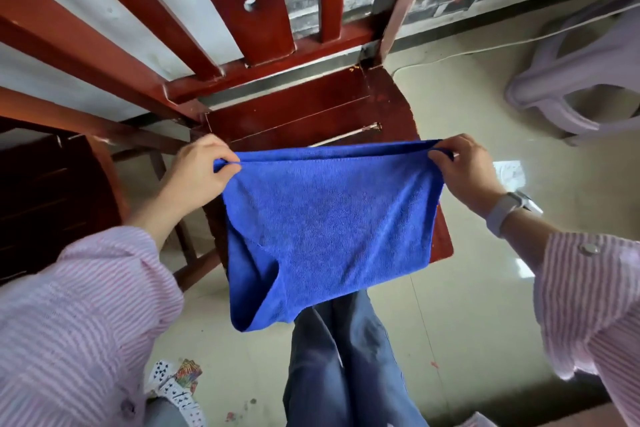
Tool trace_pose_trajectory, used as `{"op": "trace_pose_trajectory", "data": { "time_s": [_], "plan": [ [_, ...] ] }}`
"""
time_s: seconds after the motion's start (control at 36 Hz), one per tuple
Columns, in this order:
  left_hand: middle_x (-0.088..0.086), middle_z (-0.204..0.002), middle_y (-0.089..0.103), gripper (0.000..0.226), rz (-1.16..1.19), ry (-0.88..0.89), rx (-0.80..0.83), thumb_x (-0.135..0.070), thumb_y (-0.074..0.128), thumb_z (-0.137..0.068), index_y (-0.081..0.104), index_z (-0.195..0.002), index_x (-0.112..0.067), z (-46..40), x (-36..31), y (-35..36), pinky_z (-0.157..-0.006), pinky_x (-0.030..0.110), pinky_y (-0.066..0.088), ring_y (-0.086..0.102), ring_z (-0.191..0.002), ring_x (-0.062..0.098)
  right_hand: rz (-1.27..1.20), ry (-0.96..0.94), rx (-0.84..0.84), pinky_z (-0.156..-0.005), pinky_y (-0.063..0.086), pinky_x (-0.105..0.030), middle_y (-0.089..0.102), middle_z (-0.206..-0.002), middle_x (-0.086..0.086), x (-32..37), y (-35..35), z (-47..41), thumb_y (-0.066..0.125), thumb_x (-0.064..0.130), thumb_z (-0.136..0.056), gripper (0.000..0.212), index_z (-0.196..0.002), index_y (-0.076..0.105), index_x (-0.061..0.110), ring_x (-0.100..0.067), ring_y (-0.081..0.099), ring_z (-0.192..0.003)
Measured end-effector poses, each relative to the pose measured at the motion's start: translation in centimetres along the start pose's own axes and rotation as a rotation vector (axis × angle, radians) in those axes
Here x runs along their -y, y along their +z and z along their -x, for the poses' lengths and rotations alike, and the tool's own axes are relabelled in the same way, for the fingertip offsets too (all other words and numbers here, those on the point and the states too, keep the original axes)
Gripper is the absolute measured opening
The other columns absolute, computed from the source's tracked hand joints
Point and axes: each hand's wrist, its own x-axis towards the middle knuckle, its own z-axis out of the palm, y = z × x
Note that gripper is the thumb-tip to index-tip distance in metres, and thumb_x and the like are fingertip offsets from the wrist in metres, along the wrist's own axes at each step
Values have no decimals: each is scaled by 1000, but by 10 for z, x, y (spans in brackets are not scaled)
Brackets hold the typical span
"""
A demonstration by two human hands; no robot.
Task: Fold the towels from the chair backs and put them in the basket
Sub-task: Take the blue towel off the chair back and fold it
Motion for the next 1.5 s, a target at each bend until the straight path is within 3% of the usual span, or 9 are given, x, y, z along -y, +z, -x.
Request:
{"op": "trace_pose_trajectory", "data": {
  "time_s": [0.14, 0.47, 0.61, 0.81, 0.97, 1.19, 1.33, 1.42, 1.5],
  "plan": [
    [12, -90, 64, 5, 22, -20, 16, 0, 66, -78, 70, -81, -2, 30, -3, -20, -82, 35, 43, 60, -87, 30, -52, 2, -30, -67, 28, -13, 52, -91, -5, 13, -24, 32, 59, 11, -86, 10, -89, 64, 3, -19, 46, -77],
    [8, -95, 62, 9, -56, 75, -58, -1, 61, -81, 66, -87, -5, 108, -57, -96, -71, 23, 33, 59, -85, 24, -198, 99, -188, -62, 28, -17, 55, -80, -4, 52, -82, 133, 61, 15, -84, 8, -80, 55, 16, -20, 47, -75],
    [7, -95, 62, 10, -32, 42, -133, -4, 61, -81, 66, -89, -8, 128, -83, -124, -75, 34, 43, 60, -88, 28, -153, -13, -230, -69, 29, -17, 53, -82, -5, 64, -109, 171, 58, 6, -85, 6, -89, 61, 3, -20, 45, -76],
    [10, -92, 65, 12, 6, 121, -207, 3, 62, -78, 69, -87, -3, 141, -131, -163, -77, 31, 44, 59, -75, 25, 64, -190, -219, -74, 32, -23, 56, -92, -17, 60, -165, 197, 50, 0, -88, 12, -95, 60, -1, -30, 51, -88],
    [2, -99, 63, 14, 6, 151, -240, -1, 59, -82, 69, -90, -8, 152, -177, -186, -77, 28, 42, 54, -77, 15, 73, -261, -379, -73, 42, -32, 59, -83, -19, 61, -219, 210, 59, -3, -83, 6, -87, 63, -3, -33, 57, -76],
    [8, -97, 64, 17, -69, 296, -439, 5, 59, -81, 68, -90, -6, 163, -240, -229, -73, 22, 36, 60, -81, 27, -72, -363, -623, -68, 32, 1, 55, -75, -3, 84, -290, 222, 62, -8, -77, 7, -78, 67, -3, 1, 44, -70],
    [6, -97, 64, 15, -28, 302, -554, 1, 57, -84, 68, -91, -7, 161, -268, -255, -78, 27, 40, 58, -86, 21, -136, -404, -667, -71, 33, -1, 59, -81, -3, 100, -331, 231, 61, -2, -80, 7, -84, 67, -1, -16, 53, -78],
    [14, -91, 64, 14, -11, 340, -608, 6, 57, -82, 67, -88, -1, 162, -283, -268, -76, 21, 37, 55, -80, 17, -150, -430, -674, -69, 34, -7, 64, -83, -11, 107, -348, 238, 61, -1, -81, 8, -86, 67, -1, -17, 53, -77],
    [17, -88, 64, 15, -18, 375, -621, 11, 58, -79, 68, -86, 2, 163, -295, -280, -76, 14, 33, 58, -80, 19, -207, -407, -650, -62, 34, 2, 61, -83, -8, 110, -360, 246, 60, 0, -82, 9, -88, 67, 0, -6, 53, -68]
  ]
}}
